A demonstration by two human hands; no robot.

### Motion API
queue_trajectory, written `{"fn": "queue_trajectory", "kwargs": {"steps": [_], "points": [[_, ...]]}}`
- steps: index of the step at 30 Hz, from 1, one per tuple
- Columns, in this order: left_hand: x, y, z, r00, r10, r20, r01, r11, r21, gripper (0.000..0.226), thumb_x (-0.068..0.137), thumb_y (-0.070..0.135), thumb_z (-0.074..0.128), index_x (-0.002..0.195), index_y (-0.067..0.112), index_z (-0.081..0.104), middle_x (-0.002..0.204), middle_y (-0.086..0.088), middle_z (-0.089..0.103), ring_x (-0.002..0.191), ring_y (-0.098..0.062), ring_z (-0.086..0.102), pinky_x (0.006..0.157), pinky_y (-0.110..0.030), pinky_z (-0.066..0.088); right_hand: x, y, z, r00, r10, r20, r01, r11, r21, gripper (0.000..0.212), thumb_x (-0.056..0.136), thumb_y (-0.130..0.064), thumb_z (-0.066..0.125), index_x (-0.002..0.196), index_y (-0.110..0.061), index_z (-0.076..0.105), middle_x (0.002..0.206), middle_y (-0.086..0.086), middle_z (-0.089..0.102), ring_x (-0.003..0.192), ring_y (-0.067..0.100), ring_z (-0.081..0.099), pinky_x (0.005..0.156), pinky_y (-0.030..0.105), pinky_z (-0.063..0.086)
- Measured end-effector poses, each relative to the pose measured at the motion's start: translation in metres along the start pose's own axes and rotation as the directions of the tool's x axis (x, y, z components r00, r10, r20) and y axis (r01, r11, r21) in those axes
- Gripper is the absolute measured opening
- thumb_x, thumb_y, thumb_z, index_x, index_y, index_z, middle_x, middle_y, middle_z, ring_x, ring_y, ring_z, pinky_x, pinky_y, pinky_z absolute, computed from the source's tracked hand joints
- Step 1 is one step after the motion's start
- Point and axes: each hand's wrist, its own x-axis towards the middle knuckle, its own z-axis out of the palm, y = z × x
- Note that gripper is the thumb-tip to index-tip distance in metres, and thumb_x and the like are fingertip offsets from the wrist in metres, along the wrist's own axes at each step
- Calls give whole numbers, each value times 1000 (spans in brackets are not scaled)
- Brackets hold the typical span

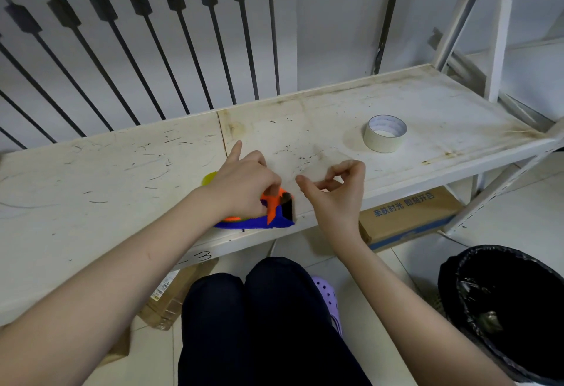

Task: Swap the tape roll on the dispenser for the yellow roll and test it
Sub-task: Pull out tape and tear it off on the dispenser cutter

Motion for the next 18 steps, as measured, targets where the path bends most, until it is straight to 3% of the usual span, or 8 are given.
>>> {"fn": "queue_trajectory", "kwargs": {"steps": [4, 10, 18], "points": [[-5, -1, 6, 998, 8, -70, -9, 1000, -6, 18, 72, 26, 57, 88, 30, 63, 84, 5, 62, 114, -13, 42, 116, -50, -2, 2, 3, -1, 998, 57, -34, -57, 998, 0, 52, 69, -9, 80, 93, -18, 34, 87, -2, 44, 63, 29, 62, 68, 29, 54], [-12, 1, 5, 998, 42, -37, -40, 998, 54, 28, 73, 23, 53, 94, 32, 70, 84, 6, 64, 116, -13, 42, 116, -50, -4, -1, 29, -5, 964, 256, -73, -264, 955, -138, 59, 59, -22, 83, 90, -18, 33, 84, -3, 37, 80, 40, 64, 71, 55, 55], [-11, 5, 6, 999, 37, -22, -35, 993, 111, 29, 74, 24, 51, 94, 34, 70, 86, 9, 67, 113, -15, 42, 115, -53, -5, -5, 39, -2, 941, 321, -105, -334, 929, -159, 59, 61, -18, 80, 94, -20, 30, 88, 3, 45, 86, 36, 65, 71, 53, 57]]}}
